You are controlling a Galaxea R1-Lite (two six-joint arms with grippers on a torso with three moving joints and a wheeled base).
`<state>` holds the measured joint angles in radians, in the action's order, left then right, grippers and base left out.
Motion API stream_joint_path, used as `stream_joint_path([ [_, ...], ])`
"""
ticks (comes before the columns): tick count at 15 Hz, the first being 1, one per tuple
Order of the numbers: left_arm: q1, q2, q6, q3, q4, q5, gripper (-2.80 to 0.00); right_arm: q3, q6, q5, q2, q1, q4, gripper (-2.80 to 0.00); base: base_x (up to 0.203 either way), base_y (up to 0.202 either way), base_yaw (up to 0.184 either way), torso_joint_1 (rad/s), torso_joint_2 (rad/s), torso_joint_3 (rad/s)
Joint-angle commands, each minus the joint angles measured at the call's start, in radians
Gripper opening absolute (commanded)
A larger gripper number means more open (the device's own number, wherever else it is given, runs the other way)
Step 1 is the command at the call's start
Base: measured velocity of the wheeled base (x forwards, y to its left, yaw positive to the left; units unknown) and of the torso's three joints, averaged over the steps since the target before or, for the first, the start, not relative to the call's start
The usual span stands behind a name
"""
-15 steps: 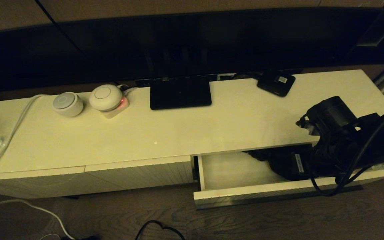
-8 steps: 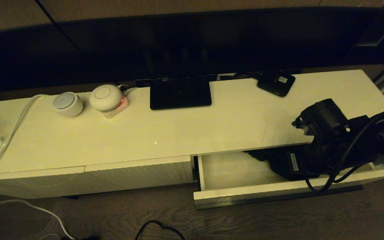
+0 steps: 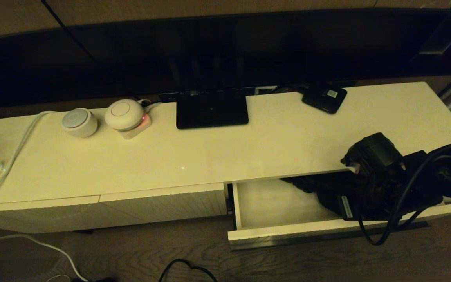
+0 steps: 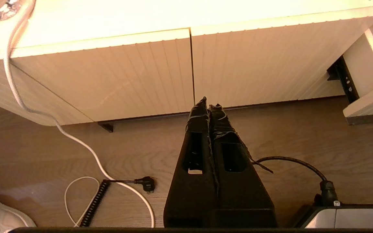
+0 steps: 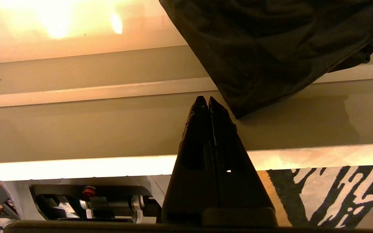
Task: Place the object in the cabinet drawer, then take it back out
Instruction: Open the drawer
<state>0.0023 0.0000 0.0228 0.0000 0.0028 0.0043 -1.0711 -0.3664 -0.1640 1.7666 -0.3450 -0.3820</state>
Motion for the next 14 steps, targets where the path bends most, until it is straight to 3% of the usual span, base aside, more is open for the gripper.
stream_joint_path([
  [1,0.001,0.0,0.0,0.003,0.0,0.0,-2.8,0.022,-0.005,0.003,-0.016,-0.015,-0.015,-2.8,0.0,0.0,0.0,0.0,0.0,0.0],
  [14,0.001,0.0,0.0,0.003,0.0,0.0,-2.8,0.275,-0.079,0.012,-0.071,-0.099,-0.012,-2.8,0.0,0.0,0.0,0.0,0.0,0.0],
])
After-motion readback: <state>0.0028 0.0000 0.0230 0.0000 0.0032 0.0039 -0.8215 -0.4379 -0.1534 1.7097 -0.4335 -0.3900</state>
